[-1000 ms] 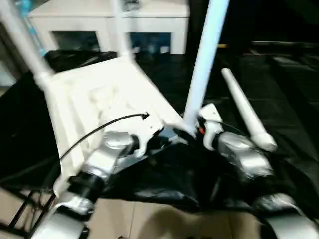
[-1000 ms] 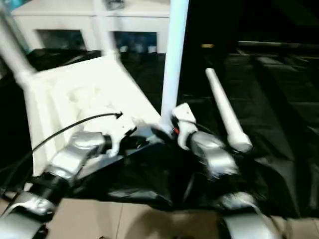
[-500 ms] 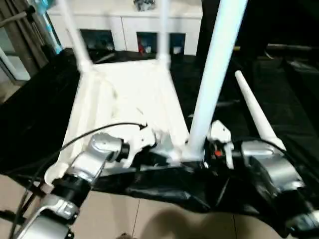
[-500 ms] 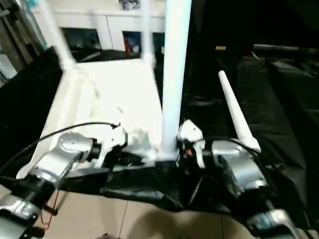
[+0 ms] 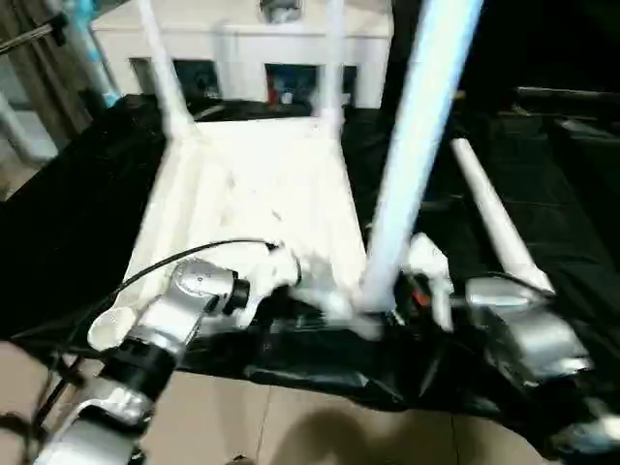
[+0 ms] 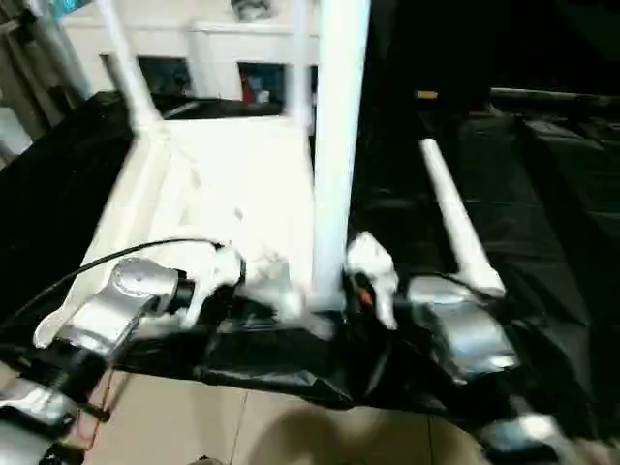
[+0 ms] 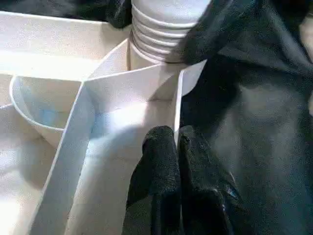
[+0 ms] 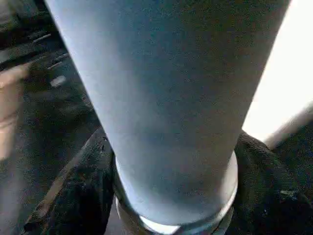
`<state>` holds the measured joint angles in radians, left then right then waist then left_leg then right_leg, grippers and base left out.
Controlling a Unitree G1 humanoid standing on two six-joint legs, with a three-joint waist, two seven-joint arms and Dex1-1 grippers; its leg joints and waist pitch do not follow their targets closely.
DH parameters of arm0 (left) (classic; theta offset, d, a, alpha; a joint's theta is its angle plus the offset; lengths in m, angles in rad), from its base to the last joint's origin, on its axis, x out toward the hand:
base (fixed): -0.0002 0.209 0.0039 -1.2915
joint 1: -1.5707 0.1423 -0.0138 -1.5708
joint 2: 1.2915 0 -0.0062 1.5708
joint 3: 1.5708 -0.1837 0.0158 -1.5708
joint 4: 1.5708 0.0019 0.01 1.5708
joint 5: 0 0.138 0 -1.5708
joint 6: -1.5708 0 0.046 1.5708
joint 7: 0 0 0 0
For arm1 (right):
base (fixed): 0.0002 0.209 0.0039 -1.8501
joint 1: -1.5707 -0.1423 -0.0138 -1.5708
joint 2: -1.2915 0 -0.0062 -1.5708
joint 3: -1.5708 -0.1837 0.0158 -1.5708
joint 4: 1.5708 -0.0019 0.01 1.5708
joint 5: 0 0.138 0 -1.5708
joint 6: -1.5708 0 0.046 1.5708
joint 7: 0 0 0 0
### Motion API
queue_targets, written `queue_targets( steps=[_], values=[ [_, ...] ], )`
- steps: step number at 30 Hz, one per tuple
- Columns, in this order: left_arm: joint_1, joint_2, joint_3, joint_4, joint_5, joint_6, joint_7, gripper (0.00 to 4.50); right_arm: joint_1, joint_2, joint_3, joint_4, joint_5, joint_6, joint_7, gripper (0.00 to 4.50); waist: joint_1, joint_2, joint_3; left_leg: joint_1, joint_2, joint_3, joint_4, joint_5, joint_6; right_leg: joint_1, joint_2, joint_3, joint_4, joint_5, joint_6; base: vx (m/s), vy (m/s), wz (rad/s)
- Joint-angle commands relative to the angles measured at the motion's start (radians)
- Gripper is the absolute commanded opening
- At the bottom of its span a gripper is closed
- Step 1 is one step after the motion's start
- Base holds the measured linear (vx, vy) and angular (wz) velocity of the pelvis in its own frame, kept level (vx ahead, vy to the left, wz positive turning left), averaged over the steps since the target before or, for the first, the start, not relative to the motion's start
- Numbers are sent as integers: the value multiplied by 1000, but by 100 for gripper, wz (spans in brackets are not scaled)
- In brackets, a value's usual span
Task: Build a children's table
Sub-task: Rotate leg to tighten
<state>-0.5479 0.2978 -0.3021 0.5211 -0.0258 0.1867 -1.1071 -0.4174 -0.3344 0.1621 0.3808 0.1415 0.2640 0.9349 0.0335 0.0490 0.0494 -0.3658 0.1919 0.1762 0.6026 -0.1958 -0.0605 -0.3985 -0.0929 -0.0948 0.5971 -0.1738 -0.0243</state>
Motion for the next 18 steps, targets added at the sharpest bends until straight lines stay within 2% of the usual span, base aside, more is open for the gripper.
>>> queue_targets(
  steps=[1, 2, 3, 4, 5, 6, 7, 8, 9, 12, 13, 15, 18],
  values=[
    [-41, -73, 19, 0, -4, 40, 119, 0, -22, 70, 24, 104, -49, 40, -158, 276, -6, -12, -61, 3, 28, -13, -75, -233, 26, 57, -54, 42, -86, -377, -161, 0, 0, 0],
    [-46, -83, 22, 5, 1, 48, 144, 0, -29, 84, 18, 124, -53, 46, -189, 276, -16, -9, -56, 0, 27, -14, -78, -246, 22, 53, -53, 40, -90, -414, -150, 0, 0, 0],
    [-46, -83, 22, 5, 1, 48, 144, 0, -29, 84, 18, 124, -53, 46, -189, 276, -16, -9, -56, 0, 27, -14, -78, -246, 22, 53, -53, 40, -90, -414, -150, 0, 0, 0],
    [-58, -107, 31, 18, 8, 67, 197, 0, -46, 115, 0, 166, -53, 46, -254, 276, -25, -13, -59, 4, 22, -13, -72, -260, 24, 50, -55, 39, -102, -474, -124, 0, 0, 0],
    [-79, -143, 48, 37, 12, 98, 272, 0, -71, 157, -26, 221, -51, 44, -339, 276, -33, -9, -57, 8, 21, -12, -70, -265, 25, 43, -54, 39, -106, -491, -124, 0, 0, 0],
    [-79, -143, 48, 37, 12, 98, 272, 0, -71, 157, -26, 221, -51, 44, -339, 276, -33, -8, -56, 7, 21, -16, -71, -269, 24, 44, -54, 36, -107, -504, -121, 0, 0, 0],
    [-87, -159, 56, 44, 12, 111, 302, 0, -81, 174, -35, 241, -50, 44, -371, 276, -31, -11, -61, 6, 21, -15, -70, -256, 30, 47, -53, 37, -107, -482, -117, 0, 0, 0],
    [-87, -159, 56, 44, 12, 111, 302, 0, -81, 174, -35, 241, -50, 44, -371, 276, -34, -9, -58, 3, 23, -15, -73, -258, 39, 45, -51, 37, -106, -462, -124, 0, 0, 0],
    [-111, -208, 72, 58, 22, 133, 382, 0, -123, 233, -69, 321, -51, 25, -479, 276, -35, -9, -58, 2, 23, -15, -72, -259, 40, 46, -51, 36, -105, -459, -126, 0, 0, 0],
    [-123, -242, 70, 61, 24, 128, 406, 0, -162, 273, -80, 376, -51, -2, -505, 276, -43, -8, -63, 3, 21, -18, -70, -256, 36, 46, -54, 35, -104, -441, -136, 0, 0, 0],
    [-124, -243, 65, 63, 26, 123, 401, 0, -168, 277, -79, 382, -50, -18, -492, 276, -45, -8, -63, -3, 23, -18, -72, -250, 47, 49, -52, 35, -100, -402, -147, 0, 0, 0],
    [-124, -242, 57, 62, 32, 116, 396, 0, -181, 281, -83, 388, -48, -32, -477, 332, -46, -9, -64, -4, 24, -17, -72, -250, 56, 50, -52, 35, -97, -380, -156, 0, 0, 0],
    [-108, -227, 40, 38, 31, 114, 362, 0, -191, 274, -83, 384, -41, -35, -436, 348, -44, -9, -68, -8, 25, -15, -69, -207, 77, 55, -53, 39, -87, -298, -190, 0, 0, 0]
  ],
)
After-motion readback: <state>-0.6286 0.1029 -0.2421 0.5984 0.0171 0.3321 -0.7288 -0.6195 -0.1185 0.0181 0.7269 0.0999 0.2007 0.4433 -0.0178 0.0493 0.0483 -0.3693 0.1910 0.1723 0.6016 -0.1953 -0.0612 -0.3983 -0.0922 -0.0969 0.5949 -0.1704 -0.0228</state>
